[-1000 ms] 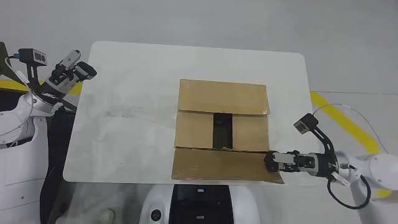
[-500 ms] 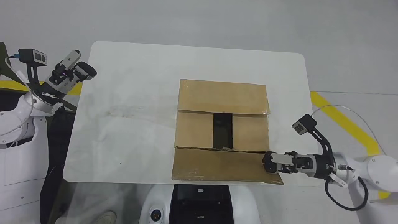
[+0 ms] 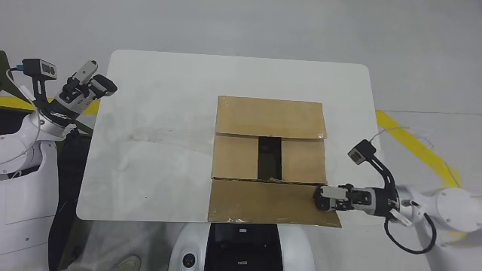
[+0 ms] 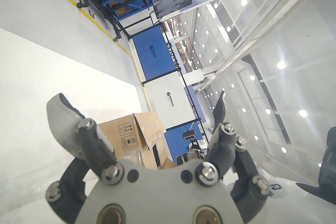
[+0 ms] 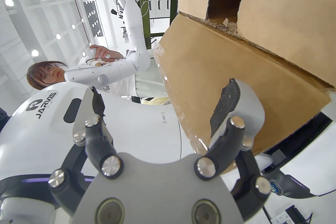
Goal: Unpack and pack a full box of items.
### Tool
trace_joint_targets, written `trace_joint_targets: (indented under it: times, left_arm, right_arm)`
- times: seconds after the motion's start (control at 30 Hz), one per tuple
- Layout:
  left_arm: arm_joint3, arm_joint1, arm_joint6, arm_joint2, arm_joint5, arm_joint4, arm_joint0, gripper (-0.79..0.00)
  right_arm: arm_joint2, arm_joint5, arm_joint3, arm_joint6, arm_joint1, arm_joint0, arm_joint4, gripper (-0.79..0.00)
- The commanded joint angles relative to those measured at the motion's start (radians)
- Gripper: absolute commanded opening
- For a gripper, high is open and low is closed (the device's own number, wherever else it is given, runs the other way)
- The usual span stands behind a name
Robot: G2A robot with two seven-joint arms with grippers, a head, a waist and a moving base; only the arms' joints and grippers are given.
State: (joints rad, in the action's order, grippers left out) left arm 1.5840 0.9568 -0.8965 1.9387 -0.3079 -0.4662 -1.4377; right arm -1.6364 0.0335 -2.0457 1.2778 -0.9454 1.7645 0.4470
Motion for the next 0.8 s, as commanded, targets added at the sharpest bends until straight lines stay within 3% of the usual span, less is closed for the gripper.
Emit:
trace_joint_targets:
  times: [0.0,0.47,0.67,0.77]
  left_arm:
    - [0.000,0.000,0.000,0.000,0.000,0.000,0.000,0.000]
    - [0.000,0.000,0.000,0.000,0.000,0.000,0.000,0.000]
    - [0.000,0.000,0.000,0.000,0.000,0.000,0.000,0.000]
    - [0.000,0.000,0.000,0.000,0.000,0.000,0.000,0.000]
  right_arm:
    - [0.027,0.004,0.013,0.000,0.000,-0.006,-0.001,0.000]
    - [0.158,-0.020,0.100,-0.047,-0.003,-0.013,-0.052,0.000]
    - [0.187,-0.161,0.074,-0.169,-0.007,0.002,-0.150,0.000]
    - [0.205,-0.179,0.075,-0.211,-0.008,0.005,-0.199,0.000]
